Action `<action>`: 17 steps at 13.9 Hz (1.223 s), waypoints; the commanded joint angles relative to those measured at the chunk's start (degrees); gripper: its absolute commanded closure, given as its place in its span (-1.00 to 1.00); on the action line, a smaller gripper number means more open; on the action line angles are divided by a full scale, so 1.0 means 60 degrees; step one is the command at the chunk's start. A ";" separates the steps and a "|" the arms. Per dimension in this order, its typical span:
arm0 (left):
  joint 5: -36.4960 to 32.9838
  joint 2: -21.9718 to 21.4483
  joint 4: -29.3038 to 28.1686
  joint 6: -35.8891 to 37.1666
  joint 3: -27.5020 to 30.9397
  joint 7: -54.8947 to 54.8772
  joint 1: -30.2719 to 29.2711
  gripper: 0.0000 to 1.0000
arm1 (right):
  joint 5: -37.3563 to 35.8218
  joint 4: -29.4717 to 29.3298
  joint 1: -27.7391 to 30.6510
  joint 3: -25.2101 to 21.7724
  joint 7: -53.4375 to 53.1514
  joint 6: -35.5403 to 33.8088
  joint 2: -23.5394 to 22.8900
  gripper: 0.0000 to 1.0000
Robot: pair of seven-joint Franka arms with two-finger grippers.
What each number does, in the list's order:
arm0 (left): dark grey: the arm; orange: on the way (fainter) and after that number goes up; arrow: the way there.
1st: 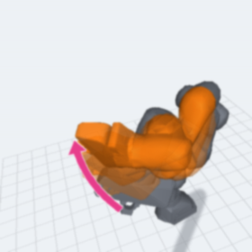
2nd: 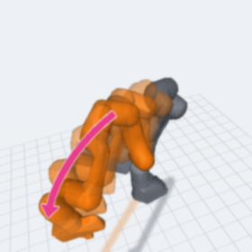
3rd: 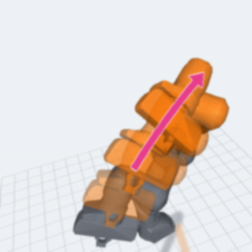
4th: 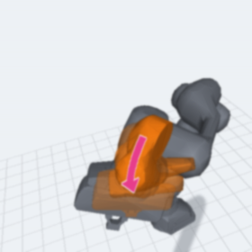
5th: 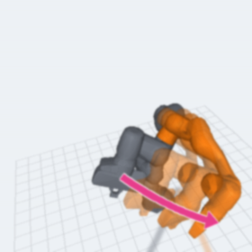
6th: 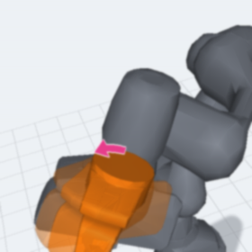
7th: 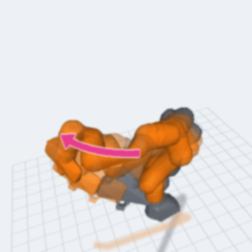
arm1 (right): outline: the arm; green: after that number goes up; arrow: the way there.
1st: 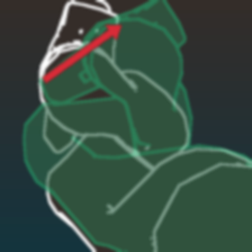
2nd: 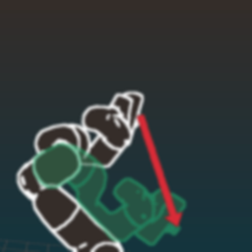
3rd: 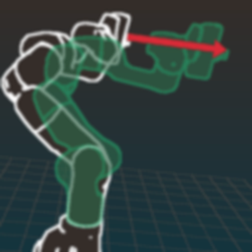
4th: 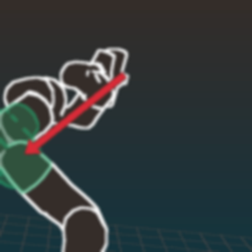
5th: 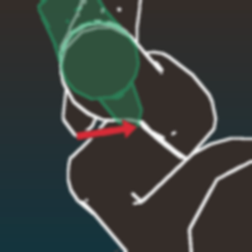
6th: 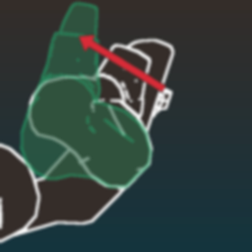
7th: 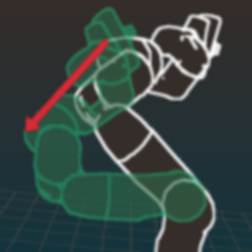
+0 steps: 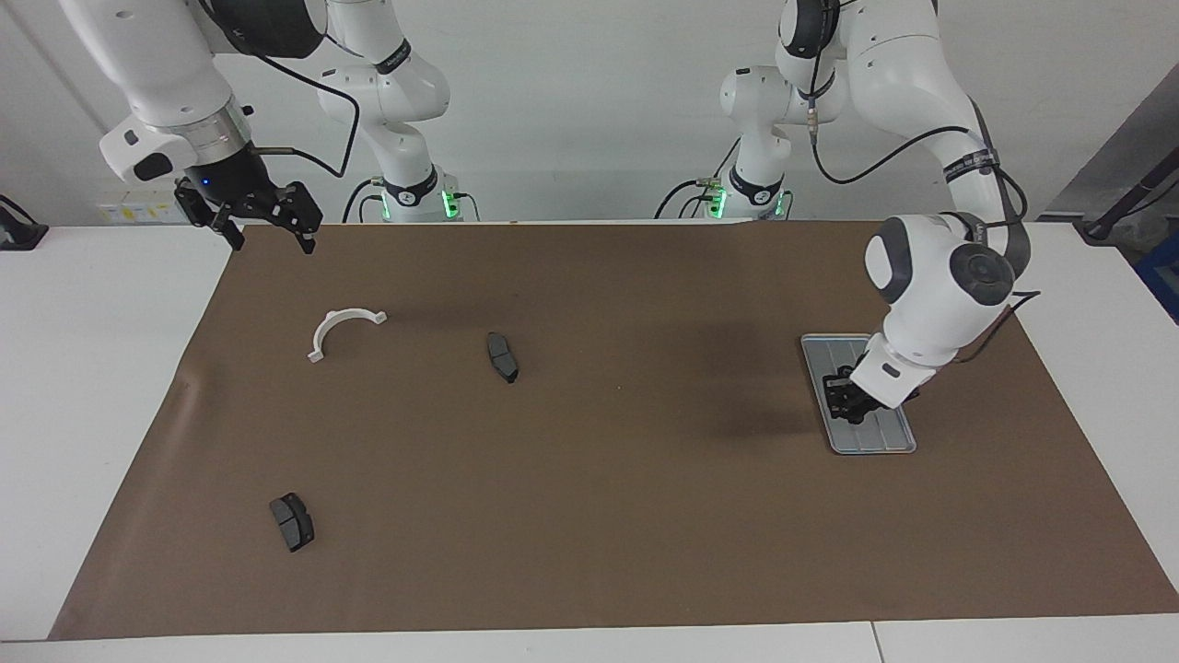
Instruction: Pick bearing gear from pile to tray
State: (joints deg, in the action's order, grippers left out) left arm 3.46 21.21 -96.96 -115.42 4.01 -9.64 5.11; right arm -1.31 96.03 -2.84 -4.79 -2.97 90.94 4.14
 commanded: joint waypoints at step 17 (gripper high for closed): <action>-0.0063 -0.1235 0.1488 0.2746 -0.0184 -0.0152 -0.0516 -1.00 | 0.0203 0.0109 0.0049 0.0023 0.0172 -0.0084 0.0175 -1.00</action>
State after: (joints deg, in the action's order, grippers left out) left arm 3.55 13.56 -98.09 -110.82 2.33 -13.58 0.67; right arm -1.31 96.03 -2.84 -4.79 -2.97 90.94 4.14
